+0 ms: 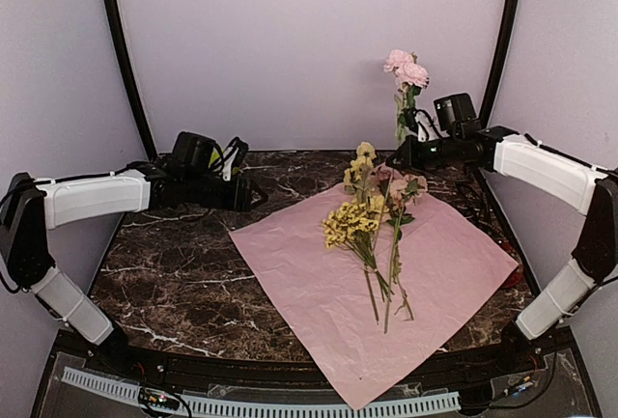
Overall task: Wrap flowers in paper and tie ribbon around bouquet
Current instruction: Pass from the left arm to the right, then place the fake flower on the flattened wrapping paper, then move the flattened wrapping paper to the center of the board.
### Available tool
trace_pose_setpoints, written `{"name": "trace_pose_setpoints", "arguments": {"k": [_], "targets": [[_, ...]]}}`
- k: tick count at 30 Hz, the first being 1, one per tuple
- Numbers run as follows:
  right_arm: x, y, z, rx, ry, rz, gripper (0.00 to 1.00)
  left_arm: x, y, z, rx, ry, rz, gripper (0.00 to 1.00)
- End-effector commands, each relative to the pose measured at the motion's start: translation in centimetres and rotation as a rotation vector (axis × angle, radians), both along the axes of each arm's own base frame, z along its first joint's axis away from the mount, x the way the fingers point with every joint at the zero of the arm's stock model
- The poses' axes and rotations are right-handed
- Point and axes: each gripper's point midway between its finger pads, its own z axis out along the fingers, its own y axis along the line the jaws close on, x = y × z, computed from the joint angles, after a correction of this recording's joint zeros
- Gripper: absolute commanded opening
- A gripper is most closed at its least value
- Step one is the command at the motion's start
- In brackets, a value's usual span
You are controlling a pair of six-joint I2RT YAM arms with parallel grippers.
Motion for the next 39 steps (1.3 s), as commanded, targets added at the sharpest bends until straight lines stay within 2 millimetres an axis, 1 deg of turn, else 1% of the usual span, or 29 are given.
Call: {"name": "trace_pose_setpoints", "arguments": {"k": [1, 4, 5, 8, 11, 13, 14, 15, 18, 20, 22, 26, 28, 30, 31, 32, 34, 37, 39], "targets": [[-3.6, -1.5, -6.7, -0.086, 0.250, 0.074, 0.00, -0.9, 4.7, -5.8, 0.128, 0.163, 0.150, 0.64], [-3.8, -1.5, -8.4, -0.061, 0.299, 0.087, 0.00, -1.1, 5.8, -8.5, 0.173, 0.210, 0.194, 0.71], [-3.8, -1.7, -9.8, -0.079, 0.335, 0.080, 0.00, -1.2, 6.0, -9.2, 0.185, 0.227, 0.203, 0.72], [-3.4, -2.8, -12.3, -0.147, 0.372, 0.035, 0.00, -1.5, 6.7, -10.9, 0.218, 0.262, 0.220, 0.73], [-3.1, -3.3, -14.6, -0.186, 0.407, 0.019, 0.06, -1.7, 7.3, -12.4, 0.227, 0.281, 0.239, 0.74], [-3.2, -3.2, -15.9, -0.193, 0.431, 0.023, 0.09, -1.8, 7.5, -13.1, 0.235, 0.298, 0.245, 0.74], [-3.1, -3.1, -16.4, -0.191, 0.439, 0.026, 0.12, -1.8, 7.6, -13.4, 0.241, 0.303, 0.248, 0.74], [-3.1, -3.1, -16.9, -0.194, 0.448, 0.024, 0.16, -1.8, 7.7, -13.8, 0.243, 0.307, 0.251, 0.75], [-3.0, -3.7, -18.2, -0.233, 0.467, 0.005, 0.34, -1.8, 7.9, -14.7, 0.223, 0.331, 0.250, 0.75], [-3.0, -4.2, -18.4, -0.264, 0.467, -0.011, 0.41, -1.7, 7.8, -14.8, 0.207, 0.330, 0.238, 0.75], [-3.1, -4.7, -18.2, -0.291, 0.456, -0.021, 0.45, -1.5, 7.7, -15.1, 0.194, 0.329, 0.232, 0.75], [-3.3, -6.2, -16.6, -0.345, 0.423, -0.067, 0.53, -1.4, 7.4, -15.6, 0.151, 0.352, 0.227, 0.75], [-3.4, -6.9, -15.8, -0.362, 0.398, -0.096, 0.61, -1.3, 7.2, -16.2, 0.133, 0.352, 0.224, 0.75], [-3.3, -7.3, -15.5, -0.371, 0.380, -0.112, 0.67, -1.1, 6.8, -16.9, 0.107, 0.366, 0.226, 0.75], [-3.2, -7.4, -15.6, -0.377, 0.381, -0.116, 0.68, -1.2, 6.4, -17.1, 0.092, 0.382, 0.211, 0.75], [-4.0, -7.8, -16.9, -0.396, 0.414, -0.114, 0.69, -1.2, 6.0, -17.4, 0.077, 0.396, 0.198, 0.75], [-4.3, -7.7, -18.1, -0.401, 0.442, -0.103, 0.70, -1.2, 5.2, -17.5, 0.037, 0.408, 0.178, 0.74], [-4.1, -7.3, -19.5, -0.388, 0.464, -0.094, 0.70, -1.3, 4.9, -17.2, 0.007, 0.409, 0.173, 0.68], [-3.9, -7.0, -20.1, -0.382, 0.467, -0.097, 0.70, -1.2, 4.4, -16.5, -0.018, 0.391, 0.153, 0.63]]}}
